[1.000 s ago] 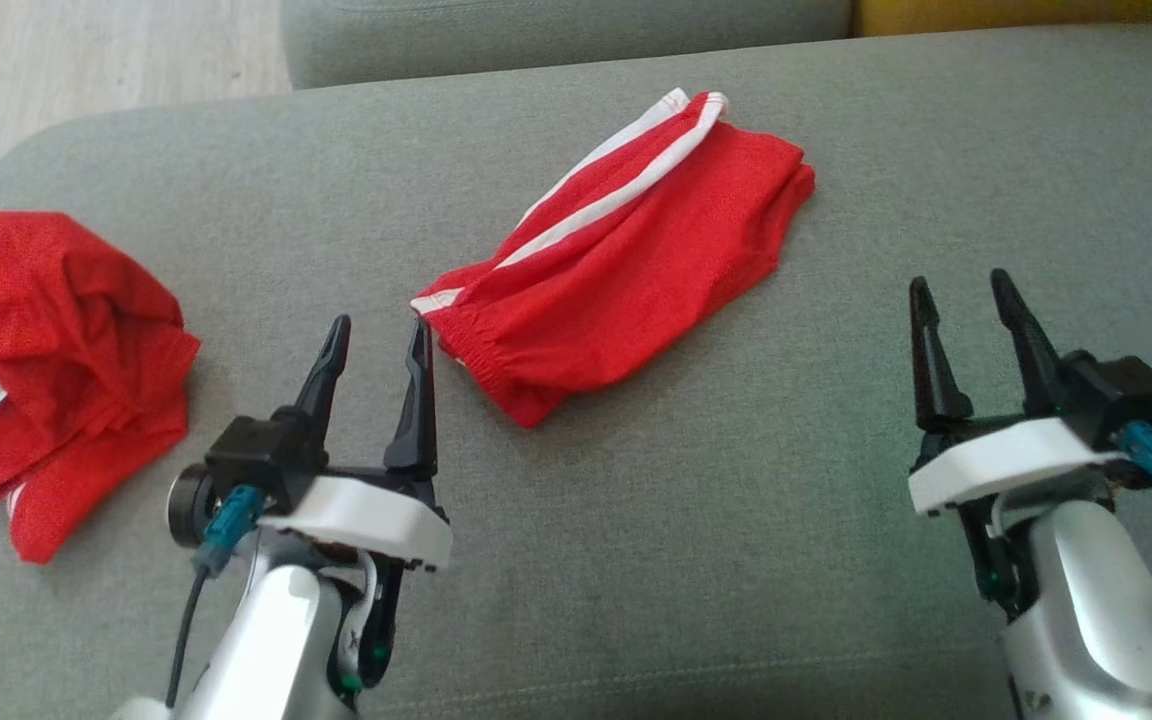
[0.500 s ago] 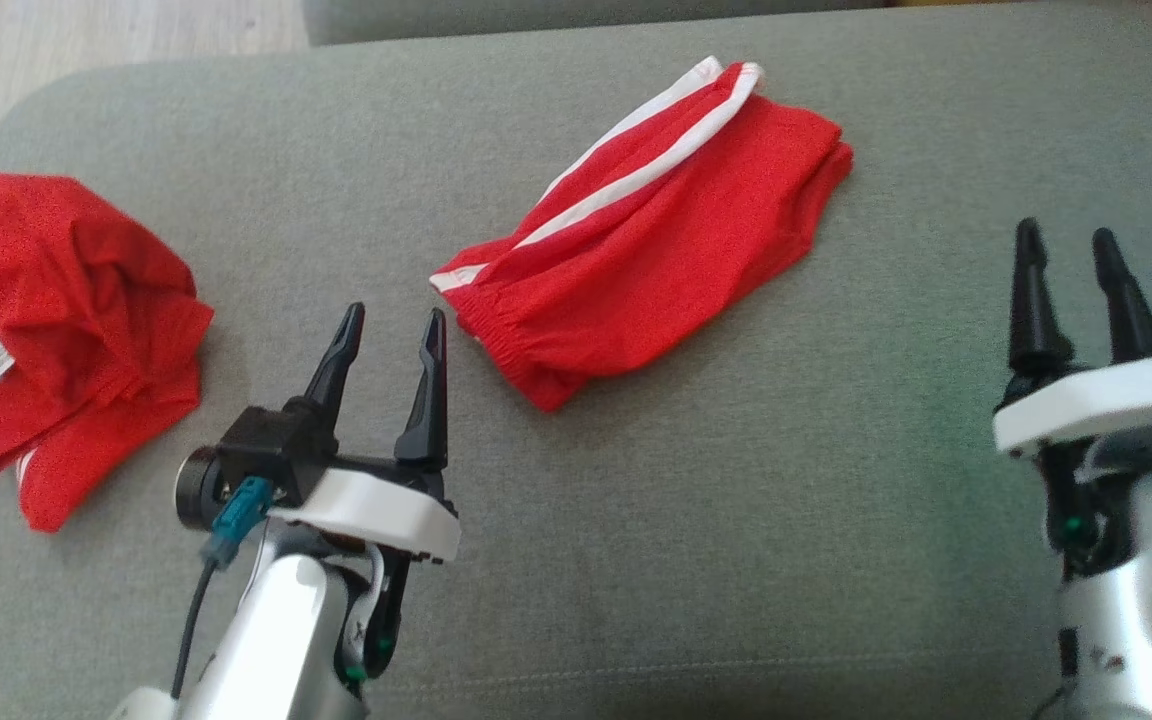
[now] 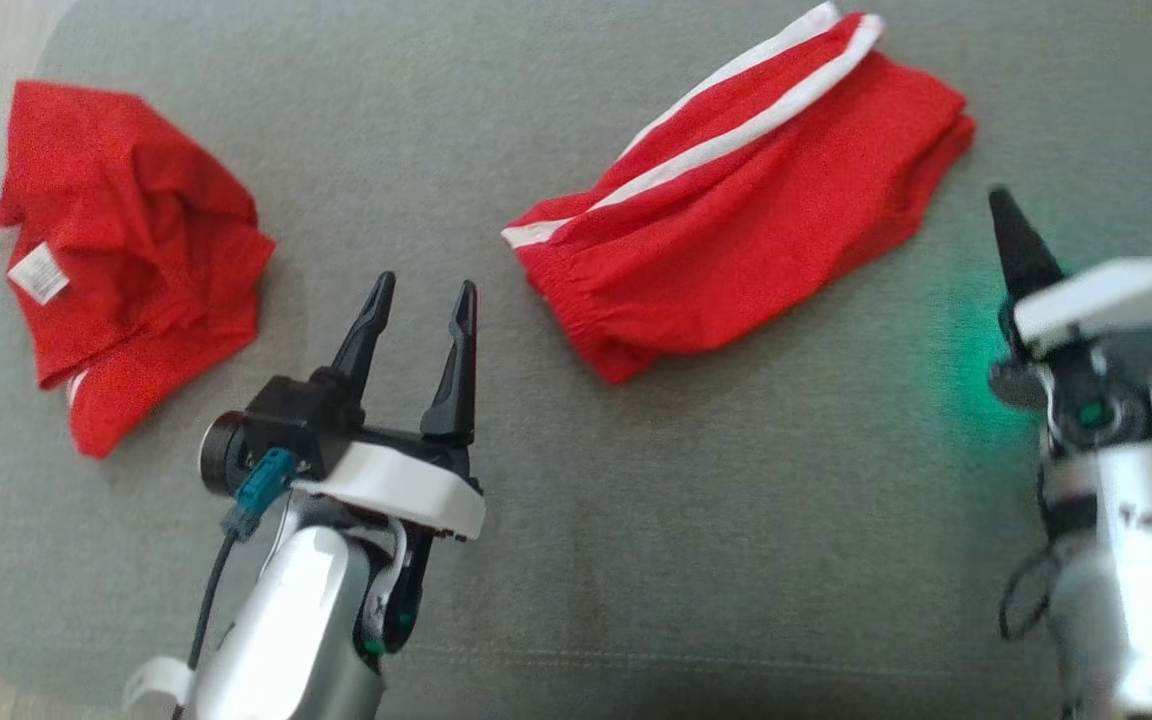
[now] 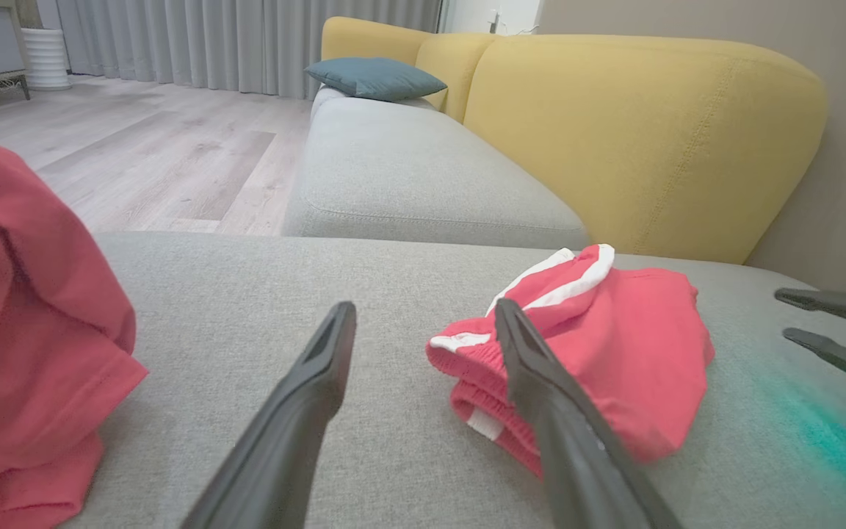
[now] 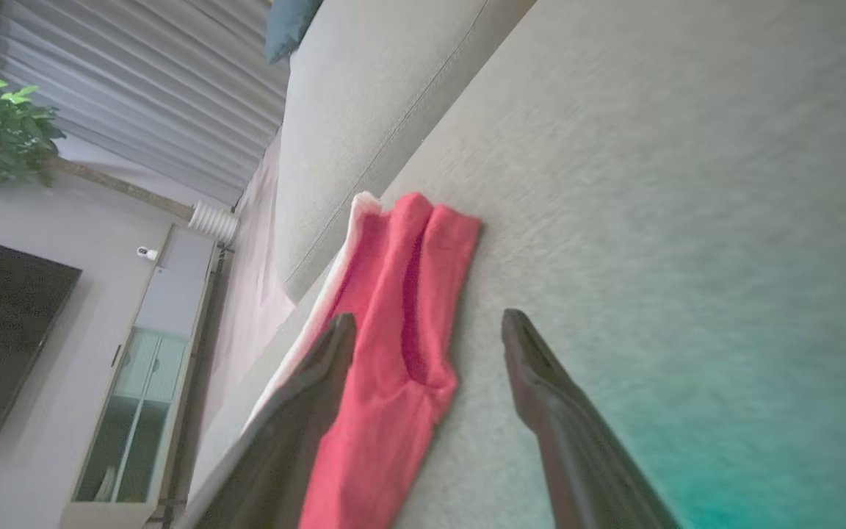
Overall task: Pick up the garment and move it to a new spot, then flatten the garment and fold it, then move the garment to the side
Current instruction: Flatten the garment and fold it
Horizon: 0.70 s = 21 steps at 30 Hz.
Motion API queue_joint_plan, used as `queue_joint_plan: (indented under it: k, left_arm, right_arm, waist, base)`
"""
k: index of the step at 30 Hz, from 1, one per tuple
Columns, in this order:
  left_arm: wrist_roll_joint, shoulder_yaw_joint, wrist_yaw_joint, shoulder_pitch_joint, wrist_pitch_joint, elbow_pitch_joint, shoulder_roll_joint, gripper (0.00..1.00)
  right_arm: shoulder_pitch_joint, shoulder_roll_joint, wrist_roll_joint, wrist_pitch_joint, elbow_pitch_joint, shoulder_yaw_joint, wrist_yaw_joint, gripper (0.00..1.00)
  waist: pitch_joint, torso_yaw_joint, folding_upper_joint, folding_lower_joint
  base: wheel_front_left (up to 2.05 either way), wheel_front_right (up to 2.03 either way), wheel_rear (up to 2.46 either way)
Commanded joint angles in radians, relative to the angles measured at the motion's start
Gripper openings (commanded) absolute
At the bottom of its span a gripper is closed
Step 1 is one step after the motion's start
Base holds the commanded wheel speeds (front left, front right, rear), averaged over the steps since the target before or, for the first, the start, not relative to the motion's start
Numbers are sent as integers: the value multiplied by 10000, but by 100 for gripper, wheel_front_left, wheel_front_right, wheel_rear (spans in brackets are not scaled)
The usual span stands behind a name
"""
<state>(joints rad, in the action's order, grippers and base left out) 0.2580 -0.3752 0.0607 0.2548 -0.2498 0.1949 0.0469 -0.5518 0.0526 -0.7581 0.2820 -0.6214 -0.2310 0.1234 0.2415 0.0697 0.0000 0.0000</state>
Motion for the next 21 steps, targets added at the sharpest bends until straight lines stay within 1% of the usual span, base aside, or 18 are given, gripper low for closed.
queue_joint_plan:
  k: [1,2,7,9,15,21]
  left_arm:
    - [72,180,26,483,-120,-318,35,100]
    - [72,180,26,483,-120,-318,35,100]
    - [184,-79,109,685,-120,-341,35,100]
    - [199,-177,137,757,-120,-357,35,100]
    - [324,-334,251,974,-120,-464,34,100]
    - [509,-465,354,1180,-120,-608,34,100]
  right_arm:
    - [-1128,-22,-78,235,-381,66,73,100]
    - [-1128,-22,-78,235,-381,66,73,100]
    - [-2467,-20,221,702,-1937,-737,73,100]
    - [-2889,48,581,823,-2523,-1100,73,100]
    - [-3969,545,1827,781,-4036,-1956,73,100]
    - [-4963,1024,3001,673,-5253,-2476,73,100]
  waist:
    - [421,465,0,0]
    - [421,465,0,0]
    - [845,1011,0,0]
    - [980,1193,0,0]
    - [1297,1608,0,0]
    - [1627,1814,0,0]
  base:
    - [0,0,0]
    - [0,0,0]
    - [0,0,0]
    - [0,0,0]
    - [0,0,0]
    - [0,0,0]
